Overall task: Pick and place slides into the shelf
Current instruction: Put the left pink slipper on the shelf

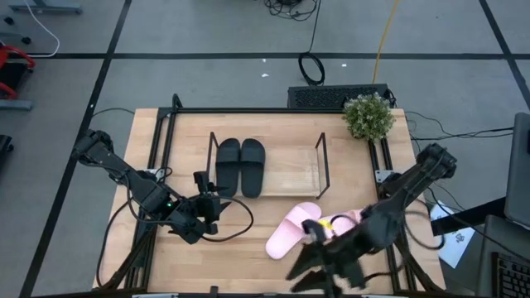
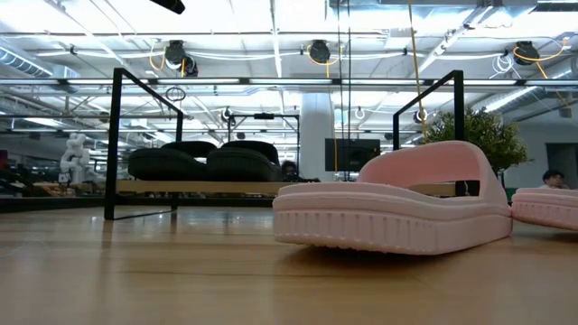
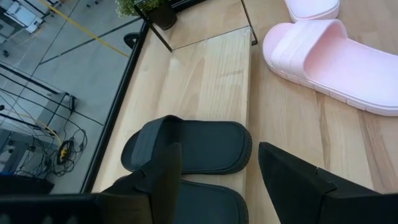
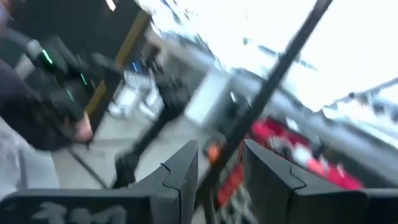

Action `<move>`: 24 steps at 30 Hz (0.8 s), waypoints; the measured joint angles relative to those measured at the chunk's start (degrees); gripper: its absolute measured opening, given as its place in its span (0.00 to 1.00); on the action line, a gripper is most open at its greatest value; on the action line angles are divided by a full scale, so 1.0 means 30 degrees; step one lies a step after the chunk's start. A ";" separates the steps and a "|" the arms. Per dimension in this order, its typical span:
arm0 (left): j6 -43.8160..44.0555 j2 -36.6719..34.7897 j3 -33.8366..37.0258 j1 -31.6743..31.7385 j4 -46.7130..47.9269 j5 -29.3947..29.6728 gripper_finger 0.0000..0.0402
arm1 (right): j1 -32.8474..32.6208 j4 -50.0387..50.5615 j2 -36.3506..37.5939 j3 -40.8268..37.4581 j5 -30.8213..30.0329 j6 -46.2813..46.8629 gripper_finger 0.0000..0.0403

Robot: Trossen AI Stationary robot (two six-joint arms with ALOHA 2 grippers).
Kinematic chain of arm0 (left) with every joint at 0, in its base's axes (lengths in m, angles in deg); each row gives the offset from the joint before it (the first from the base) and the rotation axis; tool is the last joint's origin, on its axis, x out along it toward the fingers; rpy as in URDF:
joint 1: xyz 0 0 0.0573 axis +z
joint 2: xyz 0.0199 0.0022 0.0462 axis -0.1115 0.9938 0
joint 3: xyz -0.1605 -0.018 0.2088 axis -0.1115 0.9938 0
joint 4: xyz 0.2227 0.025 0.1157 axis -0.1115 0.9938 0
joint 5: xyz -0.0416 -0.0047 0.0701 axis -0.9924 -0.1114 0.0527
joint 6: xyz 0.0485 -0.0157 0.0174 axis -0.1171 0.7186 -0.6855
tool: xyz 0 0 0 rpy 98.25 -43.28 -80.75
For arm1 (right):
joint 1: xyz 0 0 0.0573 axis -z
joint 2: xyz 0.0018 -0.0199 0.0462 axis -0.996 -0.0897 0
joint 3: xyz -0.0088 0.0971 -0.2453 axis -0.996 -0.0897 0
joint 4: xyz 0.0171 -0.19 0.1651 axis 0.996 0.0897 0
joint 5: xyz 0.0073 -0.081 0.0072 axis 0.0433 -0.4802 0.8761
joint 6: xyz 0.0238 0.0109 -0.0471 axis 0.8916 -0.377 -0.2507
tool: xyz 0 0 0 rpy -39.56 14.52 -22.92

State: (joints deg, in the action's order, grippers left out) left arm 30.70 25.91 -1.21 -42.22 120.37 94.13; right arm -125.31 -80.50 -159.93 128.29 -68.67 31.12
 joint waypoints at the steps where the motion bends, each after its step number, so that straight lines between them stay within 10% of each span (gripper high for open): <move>1: -0.0008 0.0000 0.0000 0.0000 -0.0006 0.0000 0.54 | 0.0095 -0.0206 0.0323 0.0000 0.0998 -0.0032 0.29; 9: -0.0044 0.0000 0.0000 0.0000 -0.0006 -0.0007 0.54 | 0.0795 -0.1429 0.3003 0.0000 1.0800 -0.1034 0.29; 24: -0.0539 0.0000 0.0000 0.0051 -0.0006 -0.0009 0.54 | 0.2379 0.7035 0.1508 0.8198 0.7121 -0.1209 0.29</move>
State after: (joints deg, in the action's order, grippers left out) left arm 29.09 25.91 -1.21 -42.06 120.36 94.11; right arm -118.17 -59.39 -155.41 152.89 -47.31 27.50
